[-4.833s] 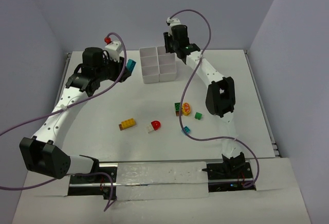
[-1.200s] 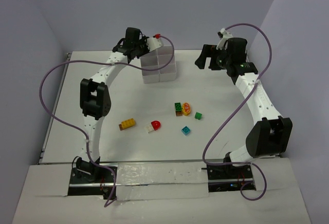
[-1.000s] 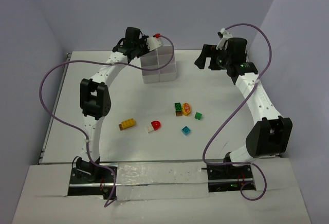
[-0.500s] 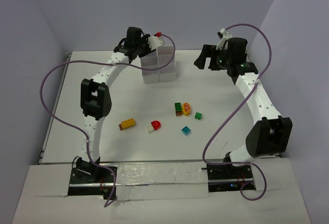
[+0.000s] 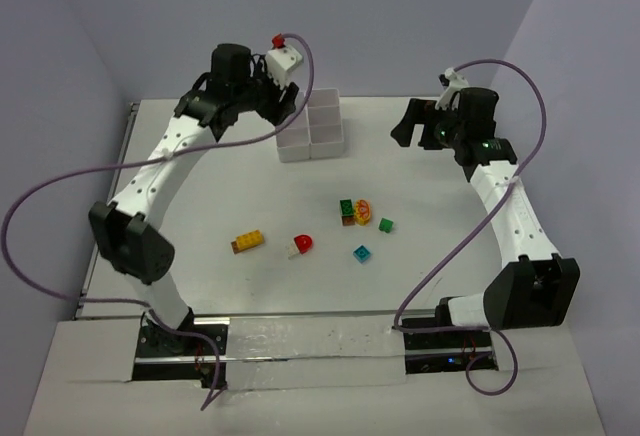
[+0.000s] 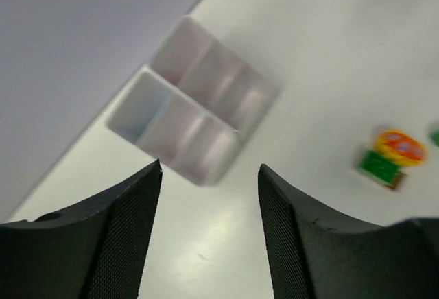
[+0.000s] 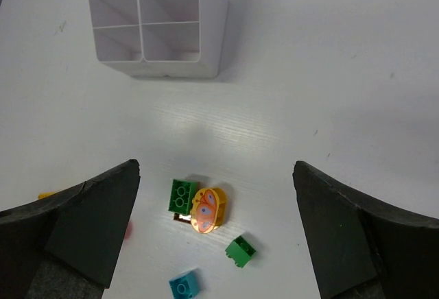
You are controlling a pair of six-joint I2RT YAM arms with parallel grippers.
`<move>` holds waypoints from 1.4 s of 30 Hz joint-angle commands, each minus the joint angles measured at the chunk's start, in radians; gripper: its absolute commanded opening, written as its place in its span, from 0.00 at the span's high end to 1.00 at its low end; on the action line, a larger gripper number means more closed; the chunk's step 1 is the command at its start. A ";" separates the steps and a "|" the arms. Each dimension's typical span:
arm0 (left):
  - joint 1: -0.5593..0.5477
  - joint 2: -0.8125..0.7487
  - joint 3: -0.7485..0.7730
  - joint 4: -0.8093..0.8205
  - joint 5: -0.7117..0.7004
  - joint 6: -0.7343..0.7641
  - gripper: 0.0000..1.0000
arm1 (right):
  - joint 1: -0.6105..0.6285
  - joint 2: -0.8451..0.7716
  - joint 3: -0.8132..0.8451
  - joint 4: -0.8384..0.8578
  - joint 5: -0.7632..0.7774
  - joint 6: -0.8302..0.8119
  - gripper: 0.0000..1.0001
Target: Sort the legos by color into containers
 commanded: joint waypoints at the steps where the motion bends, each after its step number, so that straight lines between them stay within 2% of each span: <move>1: -0.133 -0.144 -0.266 -0.141 0.037 -0.150 0.33 | -0.024 -0.063 -0.037 -0.009 0.005 -0.020 0.00; 6: -0.210 -0.241 -0.468 -0.109 0.019 -0.220 0.29 | -0.056 -0.093 -0.066 -0.028 -0.006 -0.035 0.00; 12: -0.361 -0.237 -0.598 -0.083 -0.123 -0.213 0.28 | -0.062 -0.136 -0.103 -0.060 0.001 -0.057 0.00; 16: -0.424 -0.230 -0.645 -0.064 -0.043 -0.180 0.28 | -0.073 -0.169 -0.140 -0.068 0.009 -0.067 0.00; 19: -0.476 -0.272 -0.711 0.024 0.108 -0.116 0.26 | -0.104 -0.177 -0.165 -0.076 -0.012 -0.065 0.00; 21: -0.509 -0.276 -0.738 0.099 0.152 -0.095 0.25 | -0.145 -0.177 -0.173 -0.084 -0.033 -0.062 0.00; 24: -0.552 -0.204 -0.690 0.142 0.110 -0.116 0.25 | -0.190 -0.176 -0.175 -0.095 -0.054 -0.056 0.00; 28: -0.630 -0.041 -0.550 0.165 -0.026 -0.191 0.26 | -0.238 -0.185 -0.165 -0.118 -0.057 -0.058 0.00; 33: -0.700 0.093 -0.456 0.124 -0.169 -0.233 0.26 | -0.274 -0.191 -0.154 -0.134 -0.065 -0.071 0.00; 36: -0.709 0.157 -0.412 0.104 -0.207 -0.260 0.23 | -0.297 -0.185 -0.145 -0.140 -0.078 -0.076 0.00; 38: -0.714 0.190 -0.385 0.087 -0.238 -0.276 0.16 | -0.309 -0.179 -0.141 -0.142 -0.085 -0.078 0.00; 42: -0.724 0.230 -0.360 0.077 -0.273 -0.296 0.14 | -0.317 -0.174 -0.140 -0.140 -0.100 -0.078 0.00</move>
